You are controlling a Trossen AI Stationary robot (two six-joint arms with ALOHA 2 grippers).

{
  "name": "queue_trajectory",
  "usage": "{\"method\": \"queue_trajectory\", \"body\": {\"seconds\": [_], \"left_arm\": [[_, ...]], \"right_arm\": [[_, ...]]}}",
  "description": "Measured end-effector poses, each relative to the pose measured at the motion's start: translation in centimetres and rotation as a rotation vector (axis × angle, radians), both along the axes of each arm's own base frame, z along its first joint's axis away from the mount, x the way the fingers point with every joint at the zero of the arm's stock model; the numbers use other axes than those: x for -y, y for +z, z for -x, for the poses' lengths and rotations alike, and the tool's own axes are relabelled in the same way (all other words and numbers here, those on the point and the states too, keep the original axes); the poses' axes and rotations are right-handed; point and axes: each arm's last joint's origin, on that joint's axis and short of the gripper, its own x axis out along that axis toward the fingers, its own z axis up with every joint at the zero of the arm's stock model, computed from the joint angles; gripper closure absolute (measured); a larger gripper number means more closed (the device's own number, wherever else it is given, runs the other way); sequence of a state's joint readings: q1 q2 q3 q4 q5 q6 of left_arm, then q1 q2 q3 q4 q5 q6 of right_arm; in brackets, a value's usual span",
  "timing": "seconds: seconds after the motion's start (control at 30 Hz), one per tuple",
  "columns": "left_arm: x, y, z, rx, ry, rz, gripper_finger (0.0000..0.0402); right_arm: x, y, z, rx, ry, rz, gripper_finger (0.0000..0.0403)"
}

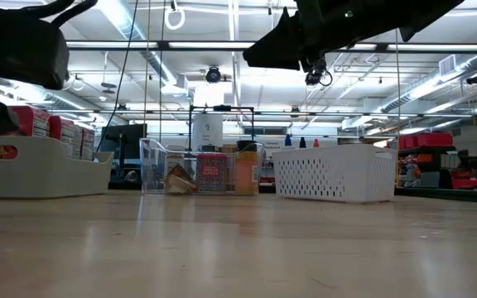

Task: Pick & Place Kitchen Items
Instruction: Put the black food coloring bottle into the white bin

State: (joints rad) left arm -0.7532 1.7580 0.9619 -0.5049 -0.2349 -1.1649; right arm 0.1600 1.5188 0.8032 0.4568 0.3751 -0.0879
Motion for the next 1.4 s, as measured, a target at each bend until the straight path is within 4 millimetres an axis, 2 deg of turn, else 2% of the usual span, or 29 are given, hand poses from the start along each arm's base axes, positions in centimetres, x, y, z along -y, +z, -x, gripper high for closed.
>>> {"method": "queue_trajectory", "body": {"seconds": [0.13, 0.3, 0.57, 0.67, 0.8, 0.9, 1.0, 1.27, 1.4], "left_arm": [[-0.1, 0.0, 0.0, 0.011, -0.006, -0.024, 0.0203], [-0.3, -0.1, -0.1, 0.030, 0.009, -0.056, 0.0255], [-2.2, 0.2, -1.8, 0.247, 0.145, -0.281, 0.0330], [-3.0, 0.3, -2.6, 0.229, 0.136, -0.269, 0.0350], [-3.6, 0.2, -3.4, 0.133, 0.026, -0.148, 0.0365], [-3.8, 0.2, -3.8, 0.075, 0.029, -0.039, 0.0361], [-3.6, 0.7, -4.2, 0.043, 0.014, 0.039, 0.0339], [-2.6, 1.4, -4.3, 0.028, 0.033, 0.127, 0.0255], [-2.4, 1.3, -3.5, -0.039, 0.061, 0.133, 0.0233]], "right_arm": [[0.0, 0.0, 0.0, 0.000, 0.000, 0.000, 0.0248], [0.0, 0.0, 0.0, -0.001, 0.000, 0.000, 0.0248], [0.0, 0.0, 0.0, 0.000, 0.000, 0.000, 0.0248], [0.0, 0.0, 0.0, -0.003, 0.001, 0.000, 0.0248], [0.0, 0.0, 0.0, -0.005, 0.002, 0.000, 0.0248], [0.0, -0.1, 0.0, -0.006, 0.001, 0.001, 0.0248], [0.0, -0.1, 0.0, -0.007, 0.001, 0.001, 0.0248], [0.0, -0.1, 0.0, -0.008, 0.001, 0.000, 0.0248], [0.0, -0.2, 0.1, -0.006, 0.001, 0.000, 0.0248]]}}
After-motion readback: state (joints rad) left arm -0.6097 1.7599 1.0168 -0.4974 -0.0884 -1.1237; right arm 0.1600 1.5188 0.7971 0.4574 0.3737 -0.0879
